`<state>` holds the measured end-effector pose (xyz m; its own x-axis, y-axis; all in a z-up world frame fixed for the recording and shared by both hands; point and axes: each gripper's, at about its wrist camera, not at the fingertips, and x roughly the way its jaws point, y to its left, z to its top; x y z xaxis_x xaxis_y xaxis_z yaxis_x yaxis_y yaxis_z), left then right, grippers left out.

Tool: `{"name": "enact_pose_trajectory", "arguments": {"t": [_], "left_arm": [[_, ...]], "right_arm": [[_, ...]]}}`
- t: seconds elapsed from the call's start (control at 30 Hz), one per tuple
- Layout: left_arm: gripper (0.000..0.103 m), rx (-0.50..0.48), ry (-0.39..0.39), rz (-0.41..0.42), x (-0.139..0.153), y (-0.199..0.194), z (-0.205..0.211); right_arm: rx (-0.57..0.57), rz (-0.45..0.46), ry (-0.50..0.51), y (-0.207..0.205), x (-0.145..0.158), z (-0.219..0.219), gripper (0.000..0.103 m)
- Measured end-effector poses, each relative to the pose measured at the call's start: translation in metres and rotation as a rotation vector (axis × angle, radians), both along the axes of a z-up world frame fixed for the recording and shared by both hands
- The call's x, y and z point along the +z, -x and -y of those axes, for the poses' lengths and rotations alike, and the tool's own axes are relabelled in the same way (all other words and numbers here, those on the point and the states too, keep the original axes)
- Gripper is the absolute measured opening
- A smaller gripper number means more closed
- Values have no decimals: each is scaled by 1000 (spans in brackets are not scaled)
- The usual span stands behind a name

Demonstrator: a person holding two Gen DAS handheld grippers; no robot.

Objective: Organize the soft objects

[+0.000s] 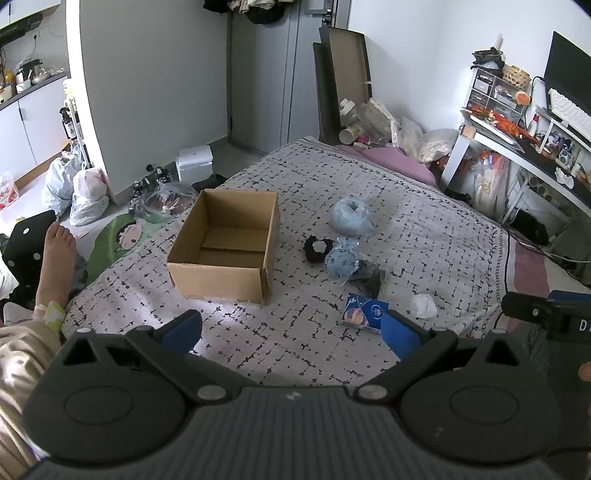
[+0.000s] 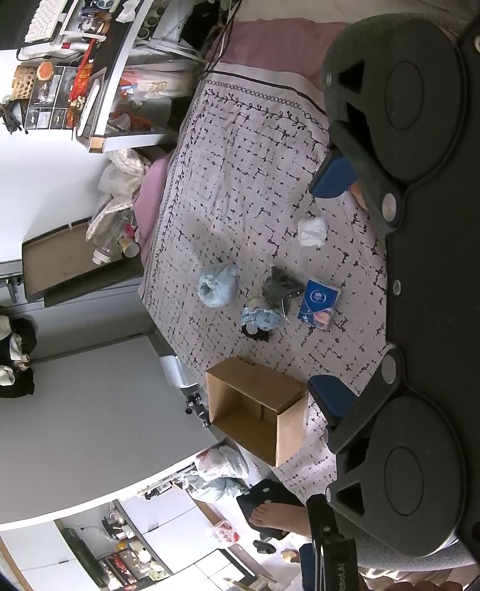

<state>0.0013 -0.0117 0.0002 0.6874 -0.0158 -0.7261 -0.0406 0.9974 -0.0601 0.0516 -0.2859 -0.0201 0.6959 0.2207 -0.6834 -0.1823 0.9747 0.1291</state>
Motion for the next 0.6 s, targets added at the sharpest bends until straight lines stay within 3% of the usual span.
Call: {"name": "enact_pose_trajectory", "arguments": {"t": [0.6], "left_arm": [[102, -10, 16, 1, -2, 4, 2]], "right_arm": [[4, 1, 3, 2, 1, -2, 103]]}}
